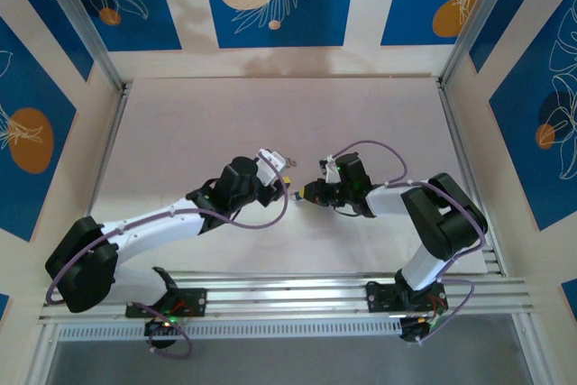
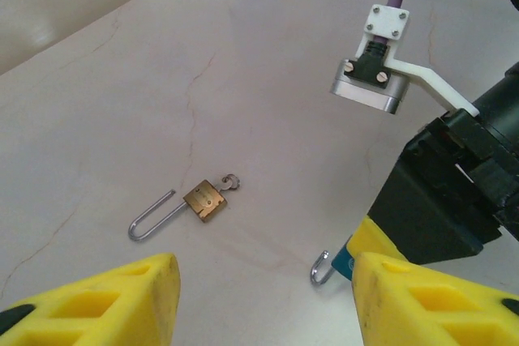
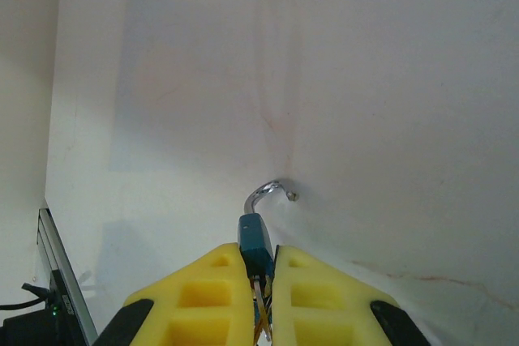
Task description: Unlock with the key
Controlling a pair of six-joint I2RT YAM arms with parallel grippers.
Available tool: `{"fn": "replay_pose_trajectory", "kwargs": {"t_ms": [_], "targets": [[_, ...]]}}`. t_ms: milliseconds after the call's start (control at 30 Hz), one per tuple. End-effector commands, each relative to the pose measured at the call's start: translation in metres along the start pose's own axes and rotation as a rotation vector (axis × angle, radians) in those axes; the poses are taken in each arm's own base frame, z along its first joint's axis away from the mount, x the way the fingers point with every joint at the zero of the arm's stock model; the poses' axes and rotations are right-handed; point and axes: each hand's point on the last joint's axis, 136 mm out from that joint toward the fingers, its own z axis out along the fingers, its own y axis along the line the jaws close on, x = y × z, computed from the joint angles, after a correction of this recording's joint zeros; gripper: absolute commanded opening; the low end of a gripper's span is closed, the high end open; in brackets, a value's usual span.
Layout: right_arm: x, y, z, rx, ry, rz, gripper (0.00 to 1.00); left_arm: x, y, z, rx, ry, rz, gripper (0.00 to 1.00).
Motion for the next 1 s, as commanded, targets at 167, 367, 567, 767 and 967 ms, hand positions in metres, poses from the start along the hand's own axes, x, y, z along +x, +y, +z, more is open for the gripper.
{"fn": "replay_pose_trajectory", "kwargs": {"t_ms": [167, 367, 567, 767, 967], "targets": [[0.011, 0.0, 0.002, -0.032, 0.015, 0.015, 0.0, -0.008, 0.008, -0.005, -0.03, -0.037, 0.015, 0.57], [0.01, -0.017, 0.006, -0.014, 0.026, 0.086, 0.05, -0.005, 0.007, -0.002, -0.026, -0.032, 0.005, 0.58], [0.008, -0.028, 0.006, 0.004, 0.039, 0.157, 0.24, -0.004, 0.008, -0.002, -0.03, -0.029, -0.002, 0.6], [-0.002, -0.028, -0.01, 0.081, 0.007, 0.181, 0.5, -0.008, 0.015, -0.009, -0.07, -0.028, -0.007, 0.71], [-0.023, -0.029, -0.056, 0.231, -0.053, 0.172, 0.99, -0.021, 0.049, -0.033, -0.246, -0.012, -0.036, 1.0]]}}
